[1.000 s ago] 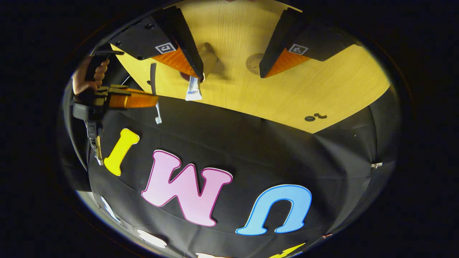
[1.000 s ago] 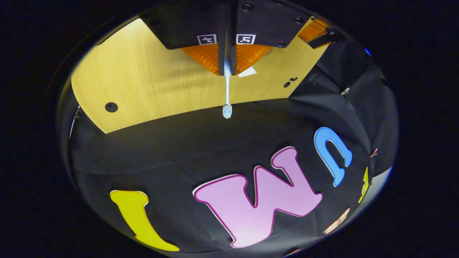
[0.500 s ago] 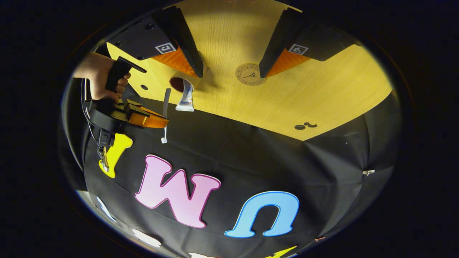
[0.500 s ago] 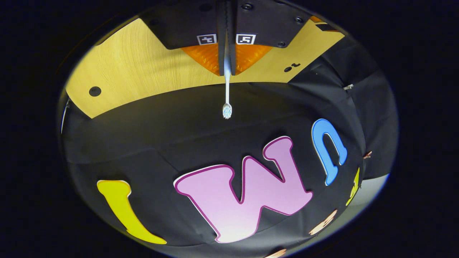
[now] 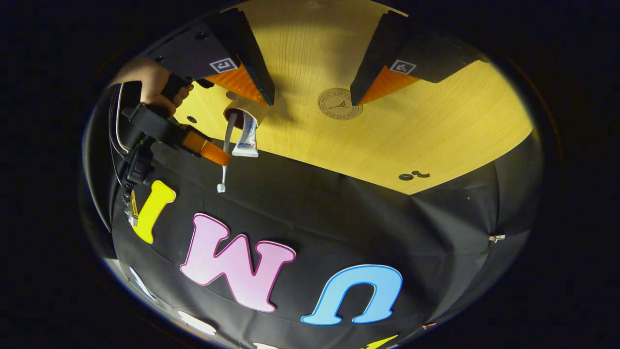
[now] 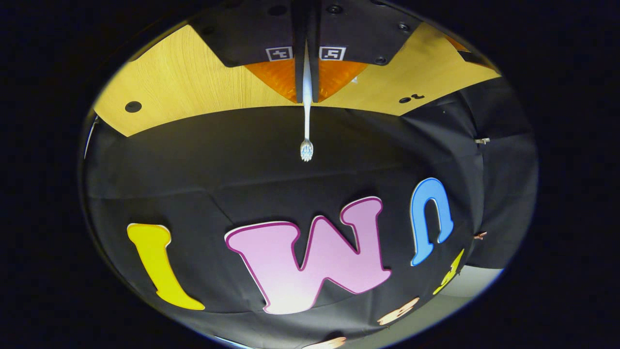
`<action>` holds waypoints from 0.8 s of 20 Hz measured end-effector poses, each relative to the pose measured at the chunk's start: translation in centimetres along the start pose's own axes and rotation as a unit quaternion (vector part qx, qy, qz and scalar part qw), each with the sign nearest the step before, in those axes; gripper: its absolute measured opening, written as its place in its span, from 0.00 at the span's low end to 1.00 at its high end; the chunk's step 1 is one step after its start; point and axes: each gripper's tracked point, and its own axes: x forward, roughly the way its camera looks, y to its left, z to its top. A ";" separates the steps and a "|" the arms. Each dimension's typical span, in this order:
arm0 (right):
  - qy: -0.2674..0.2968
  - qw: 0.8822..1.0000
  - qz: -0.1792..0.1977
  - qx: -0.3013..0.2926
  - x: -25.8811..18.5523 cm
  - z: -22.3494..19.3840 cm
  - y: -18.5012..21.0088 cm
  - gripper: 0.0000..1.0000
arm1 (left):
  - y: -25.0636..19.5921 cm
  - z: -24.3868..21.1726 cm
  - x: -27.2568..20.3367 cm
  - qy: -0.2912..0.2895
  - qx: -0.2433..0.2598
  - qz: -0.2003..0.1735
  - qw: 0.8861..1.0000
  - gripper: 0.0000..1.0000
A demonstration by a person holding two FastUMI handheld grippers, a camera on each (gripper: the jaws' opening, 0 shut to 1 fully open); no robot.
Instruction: Put the toothbrush and toothpaste on the desktop into the cup, then pick up the cup and place it on the coaster on the desktop.
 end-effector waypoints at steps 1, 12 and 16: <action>-0.001 1.000 0.001 -0.005 -0.3 -0.5 0.1 0.05 | -0.2 -0.2 0.2 0.002 0.002 -0.001 1.000 0.97; 0.041 0.996 0.039 -0.066 -8.3 -2.3 2.4 0.77 | -1.7 -0.8 -1.2 0.003 0.009 -0.015 1.000 0.98; 0.078 0.995 0.039 -0.058 -9.0 -1.3 2.6 0.89 | -1.1 -1.6 -2.7 0.006 -0.010 -0.007 1.000 0.97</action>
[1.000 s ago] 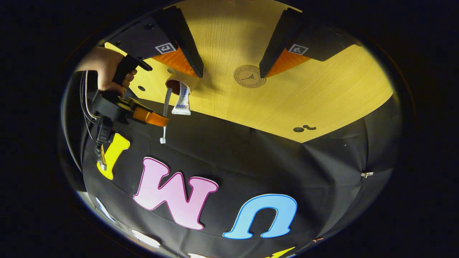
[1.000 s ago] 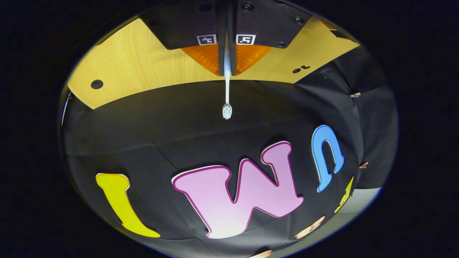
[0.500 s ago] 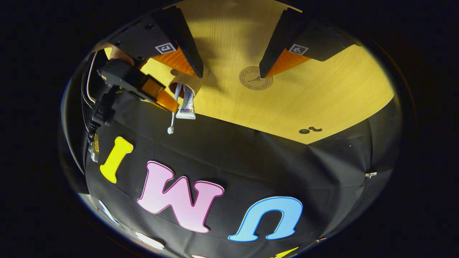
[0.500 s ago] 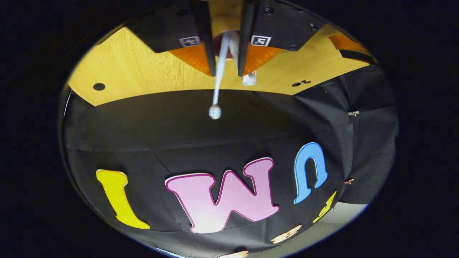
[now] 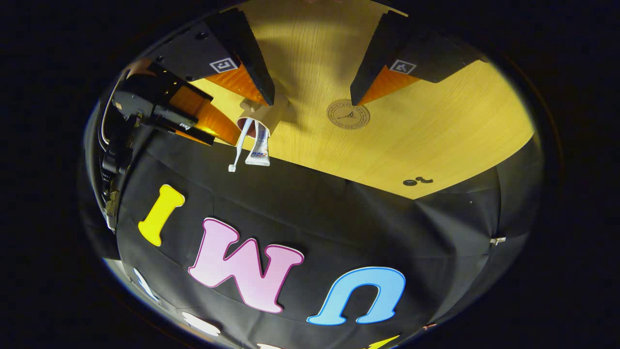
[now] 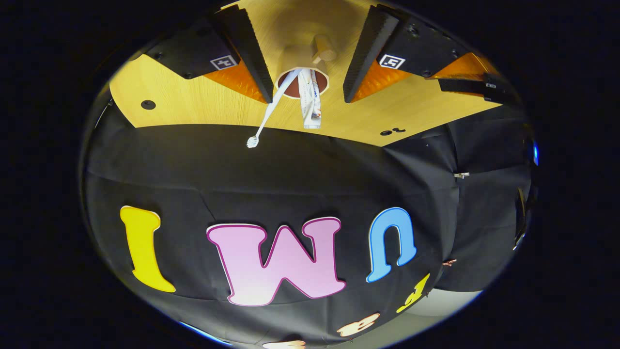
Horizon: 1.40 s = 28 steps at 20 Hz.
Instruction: Put the toothbrush and toothpaste on the desktop into the cup, then pick up the cup and place it on the coaster on the desktop.
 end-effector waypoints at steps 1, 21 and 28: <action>0.017 1.000 -0.001 0.002 0.0 0.0 -0.1 0.89 | 0.3 -0.2 -0.4 0.000 -0.002 0.004 1.000 0.97; 0.380 0.912 -0.024 0.151 1.4 -8.4 1.4 0.98 | 10.6 -3.2 -9.0 -0.008 -0.089 0.146 0.985 0.98; 0.434 0.886 -0.059 0.152 2.9 -12.0 1.3 0.98 | 11.9 -5.1 -11.3 0.018 -0.104 0.164 0.981 0.98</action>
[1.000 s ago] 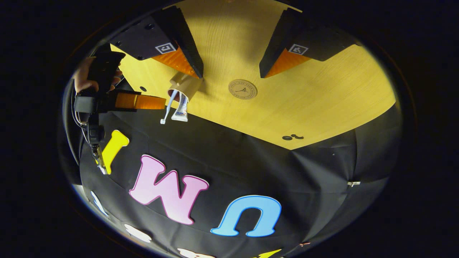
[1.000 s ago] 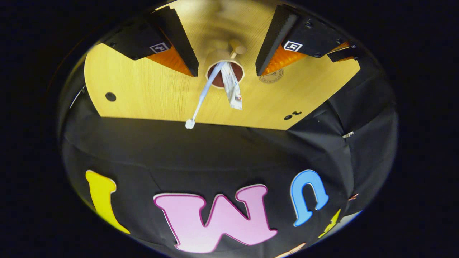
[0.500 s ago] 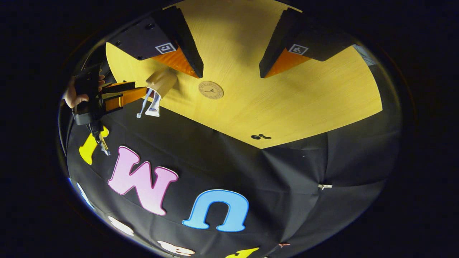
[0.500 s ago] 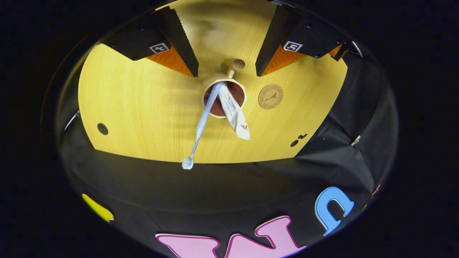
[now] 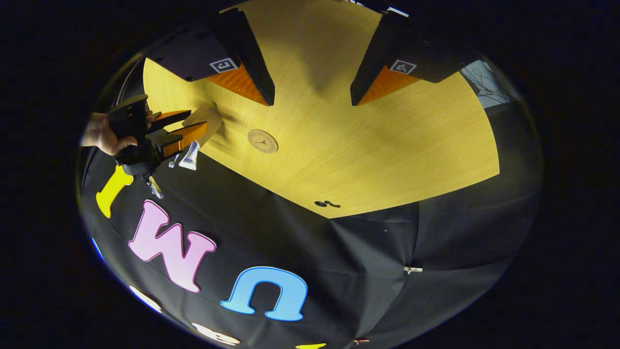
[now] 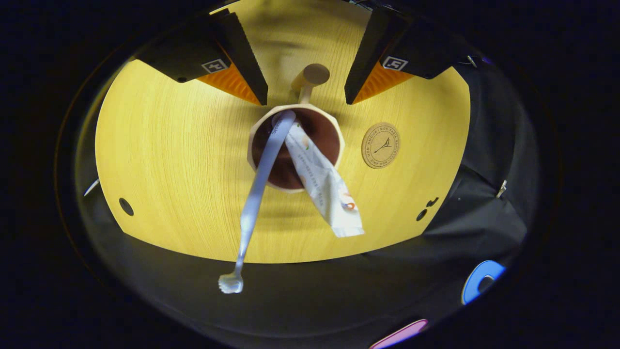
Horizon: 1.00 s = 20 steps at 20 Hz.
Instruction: Put the toothbrush and toothpaste on the desktop into the cup, then pick up the cup and place it on the coaster on the desktop.
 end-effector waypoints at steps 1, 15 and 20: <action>0.006 1.000 -0.007 0.005 0.3 0.0 -0.3 0.98 | 0.2 -0.1 0.0 0.002 -0.001 0.001 1.000 0.98; 0.048 0.997 -0.051 0.019 2.8 -0.7 -0.4 0.76 | 1.0 -0.2 -0.4 0.020 -0.018 -0.008 1.000 0.98; 0.053 0.997 -0.053 0.020 2.5 -1.0 -0.2 0.46 | 0.8 -0.8 -0.6 0.031 -0.021 -0.013 0.999 0.98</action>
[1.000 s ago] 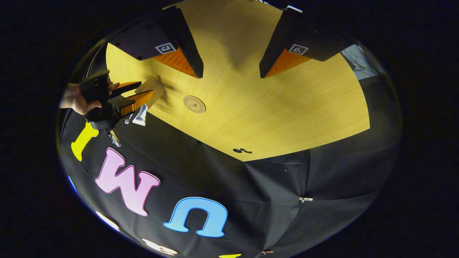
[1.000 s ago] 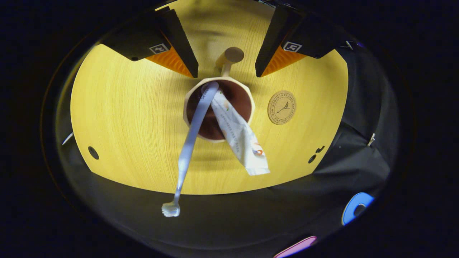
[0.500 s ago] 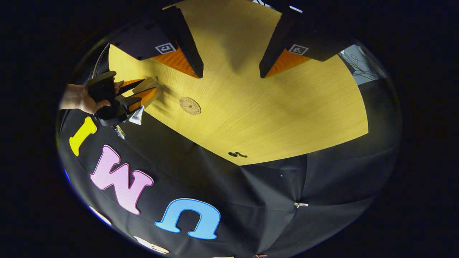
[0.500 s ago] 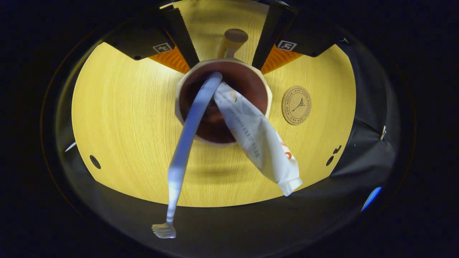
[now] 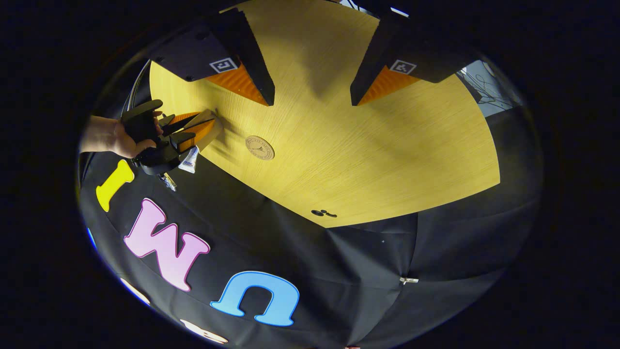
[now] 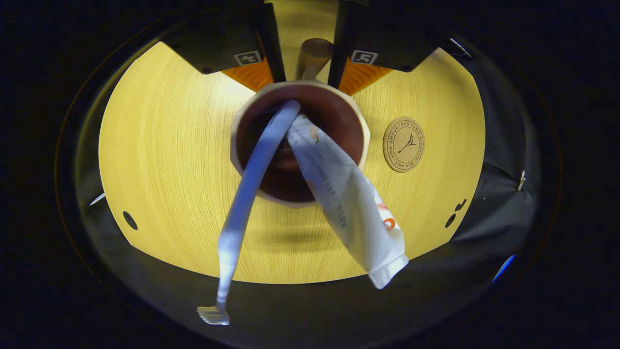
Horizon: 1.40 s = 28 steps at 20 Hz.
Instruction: Put the toothbrush and toothpaste on the desktop into the cup, then pick up the cup and place it on the coaster on the desktop.
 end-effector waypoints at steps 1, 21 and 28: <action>-0.002 1.000 -0.002 -0.004 0.2 0.0 0.1 0.38 | -0.1 -0.2 -0.1 0.002 -0.001 -0.001 1.000 0.98; -0.094 0.992 -0.009 -0.081 -2.4 1.7 1.4 0.29 | 0.2 -1.7 -1.1 0.025 0.016 -0.010 1.000 0.98; -0.104 0.989 0.015 -0.106 -3.4 2.8 6.6 0.28 | 0.2 -1.1 -2.1 0.017 0.018 -0.013 1.000 0.98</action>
